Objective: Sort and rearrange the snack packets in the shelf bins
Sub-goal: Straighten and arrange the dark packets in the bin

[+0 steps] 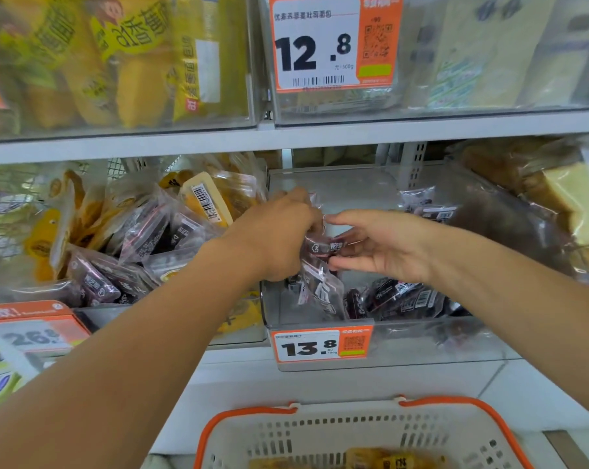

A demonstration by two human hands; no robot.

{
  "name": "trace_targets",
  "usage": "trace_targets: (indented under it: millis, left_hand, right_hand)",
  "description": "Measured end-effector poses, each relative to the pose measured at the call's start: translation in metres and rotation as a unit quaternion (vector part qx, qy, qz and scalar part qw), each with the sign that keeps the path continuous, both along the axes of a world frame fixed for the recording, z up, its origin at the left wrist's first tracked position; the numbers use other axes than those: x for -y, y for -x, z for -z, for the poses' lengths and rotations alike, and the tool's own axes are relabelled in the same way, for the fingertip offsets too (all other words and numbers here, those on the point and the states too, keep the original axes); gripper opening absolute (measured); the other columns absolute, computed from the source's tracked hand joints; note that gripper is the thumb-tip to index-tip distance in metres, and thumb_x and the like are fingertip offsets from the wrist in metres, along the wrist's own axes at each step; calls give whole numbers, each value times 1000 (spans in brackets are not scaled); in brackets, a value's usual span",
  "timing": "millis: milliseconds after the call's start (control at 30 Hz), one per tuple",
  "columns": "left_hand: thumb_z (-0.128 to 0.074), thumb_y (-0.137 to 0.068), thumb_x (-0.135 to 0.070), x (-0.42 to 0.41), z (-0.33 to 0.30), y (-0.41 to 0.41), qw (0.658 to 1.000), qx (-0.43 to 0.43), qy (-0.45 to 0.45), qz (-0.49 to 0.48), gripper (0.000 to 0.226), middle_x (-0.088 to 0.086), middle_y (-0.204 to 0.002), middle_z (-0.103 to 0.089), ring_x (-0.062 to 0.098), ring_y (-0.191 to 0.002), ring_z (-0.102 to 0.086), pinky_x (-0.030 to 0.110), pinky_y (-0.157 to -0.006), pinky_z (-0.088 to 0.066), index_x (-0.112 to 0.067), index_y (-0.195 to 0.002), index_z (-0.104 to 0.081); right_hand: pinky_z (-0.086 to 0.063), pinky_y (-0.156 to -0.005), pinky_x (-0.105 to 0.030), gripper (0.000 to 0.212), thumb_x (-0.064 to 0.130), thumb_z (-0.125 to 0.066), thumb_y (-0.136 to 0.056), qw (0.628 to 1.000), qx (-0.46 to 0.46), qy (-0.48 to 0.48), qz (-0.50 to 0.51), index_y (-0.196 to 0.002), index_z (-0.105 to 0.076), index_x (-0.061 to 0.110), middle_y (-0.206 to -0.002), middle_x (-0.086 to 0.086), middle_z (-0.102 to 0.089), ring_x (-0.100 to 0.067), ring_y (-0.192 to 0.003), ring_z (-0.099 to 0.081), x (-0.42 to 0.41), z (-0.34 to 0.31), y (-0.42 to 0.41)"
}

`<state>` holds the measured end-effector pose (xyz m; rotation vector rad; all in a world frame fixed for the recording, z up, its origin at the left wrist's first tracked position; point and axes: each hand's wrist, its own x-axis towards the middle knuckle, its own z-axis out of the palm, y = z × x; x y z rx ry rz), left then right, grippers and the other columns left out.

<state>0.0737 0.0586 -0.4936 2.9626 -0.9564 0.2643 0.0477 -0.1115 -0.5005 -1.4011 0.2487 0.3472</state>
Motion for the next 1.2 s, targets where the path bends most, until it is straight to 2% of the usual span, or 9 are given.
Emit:
trace_targets:
  millis: [167,300,433,600,733,833,967,1100,1200]
  left_hand:
    - [-77,-73,-22,-4,-9,0,992,-108,58,28,30,-3,-110,-49,19,-97,-59,40,-86,-53,-26,-100,-66]
    - [-85,-75,-17,-9,-12,-6,984,-117,125,46,14,-6,-96,-66,6,-81,-62,32,-83,-54,-24,-81,-74]
    - [-85,-76,-16,-8,-8,-10,982,-96,156,36,11,-19,-77,-63,-9,-65,-56,17,-71,-45,-23,-82,-79]
    - [-78,-80,-5,-9,-6,-9,984,-51,163,57,19,-14,-79,-73,-1,-72,-65,19,-75,-52,-23,-87,-82]
    - [-75,-79,0,-13,-7,-12,985,-65,147,63,25,-17,-72,-70,-8,-65,-61,4,-62,-39,-23,-86,-80]
    - [-68,-84,1,-13,-9,-11,980,-79,173,59,28,-20,-69,-66,-11,-66,-60,2,-60,-40,-26,-81,-75]
    - [-49,-98,-19,-10,-21,-4,965,-167,199,21,25,-6,-92,-73,10,-89,-67,32,-89,-53,-24,-97,-74]
    - [-63,-67,-49,-11,-30,6,976,-199,84,-8,33,-8,-85,-67,12,-83,-63,39,-82,-54,-28,-92,-67]
    - [-79,-67,-63,-7,-20,10,994,-109,-27,2,45,-7,-77,-57,8,-69,-53,33,-66,-49,-27,-81,-55]
  right_hand:
    - [-61,-63,-26,41,29,-79,-75,992,-8,-8,-123,-105,-69,3,-98,-14,-65,-19,-77,-66,3,-16,14]
    - [-59,-63,-26,65,26,-90,-67,917,79,328,-213,-124,-60,15,-108,-4,-68,-15,-87,-70,-5,-14,22]
    - [-64,-64,-37,57,16,-89,-73,831,102,509,-200,-123,-61,5,-102,-11,-69,-23,-70,-73,16,-30,14]
    - [-58,-55,-25,19,1,-85,-75,835,222,429,-263,-88,-73,8,-84,-11,-76,-11,-60,-69,25,-28,21]
    - [-42,-53,-6,11,9,-86,-76,782,407,446,-154,-82,-78,10,-76,0,-74,8,-51,-60,-2,-7,21]
    - [-44,-64,-13,11,19,-87,-76,730,466,480,-141,-84,-79,19,-75,9,-72,3,-63,-60,-12,7,13]
    - [-42,-63,-13,17,23,-83,-81,747,457,456,-160,-98,-81,20,-88,5,-73,5,-65,-57,-5,7,2]
    - [-56,-56,-20,36,21,-91,-70,822,377,387,-178,-99,-72,11,-95,-9,-66,4,-51,-56,6,0,3]
    - [-63,-61,-38,48,21,-95,-61,856,247,415,-182,-92,-62,7,-104,-14,-64,-2,-54,-63,20,-8,0]
